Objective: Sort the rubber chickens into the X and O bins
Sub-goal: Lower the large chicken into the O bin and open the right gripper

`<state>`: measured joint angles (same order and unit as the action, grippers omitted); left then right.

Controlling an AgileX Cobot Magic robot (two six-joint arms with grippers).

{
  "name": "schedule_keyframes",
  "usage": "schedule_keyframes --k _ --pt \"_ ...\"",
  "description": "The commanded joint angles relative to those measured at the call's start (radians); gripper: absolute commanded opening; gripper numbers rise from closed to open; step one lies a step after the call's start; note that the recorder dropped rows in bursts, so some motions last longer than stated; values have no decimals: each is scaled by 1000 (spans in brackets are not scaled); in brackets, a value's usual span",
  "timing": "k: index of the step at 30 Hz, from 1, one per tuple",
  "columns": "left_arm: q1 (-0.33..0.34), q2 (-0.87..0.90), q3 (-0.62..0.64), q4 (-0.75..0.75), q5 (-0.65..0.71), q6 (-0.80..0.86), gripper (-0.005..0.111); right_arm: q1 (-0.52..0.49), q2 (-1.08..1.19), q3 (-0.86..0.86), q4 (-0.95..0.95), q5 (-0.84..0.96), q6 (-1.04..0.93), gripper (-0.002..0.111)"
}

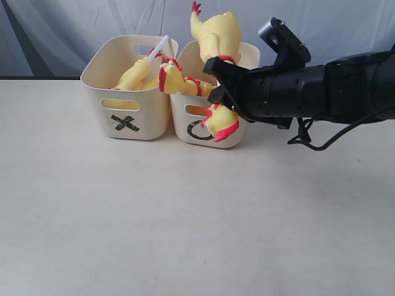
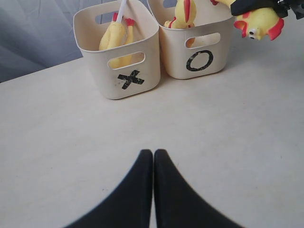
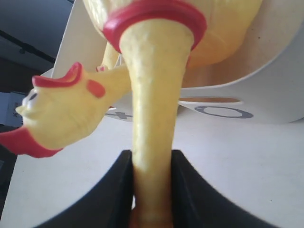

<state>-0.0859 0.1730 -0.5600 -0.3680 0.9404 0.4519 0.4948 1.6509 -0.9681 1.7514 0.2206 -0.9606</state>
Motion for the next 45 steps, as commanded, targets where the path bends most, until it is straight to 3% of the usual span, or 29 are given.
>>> schedule_keyframes --k 1,10,12,16,18,29,42,45 --pt "-19 -5 1 -8 0 -7 2 -6 -2 -4 -7 6 23 -1" --pt "-35 -5 1 2 0 -7 2 -6 -2 -4 -7 6 23 0" --pt "-35 -5 1 2 0 -7 2 -6 -2 -4 -7 6 23 8" --pt "-35 -5 1 2 0 -7 2 -6 -2 -4 -7 8 23 34" --pt "-35 -5 1 2 0 -7 2 -6 -2 -4 -7 8 23 38" --pt "-35 -5 1 2 2 -7 2 -6 -2 -4 -7 8 23 38" --pt "-35 -5 1 2 2 -7 2 -6 -11 -4 -7 -20 195 35" --pt "-35 -5 1 2 2 -7 2 -6 -30 -4 -7 -51 195 41"
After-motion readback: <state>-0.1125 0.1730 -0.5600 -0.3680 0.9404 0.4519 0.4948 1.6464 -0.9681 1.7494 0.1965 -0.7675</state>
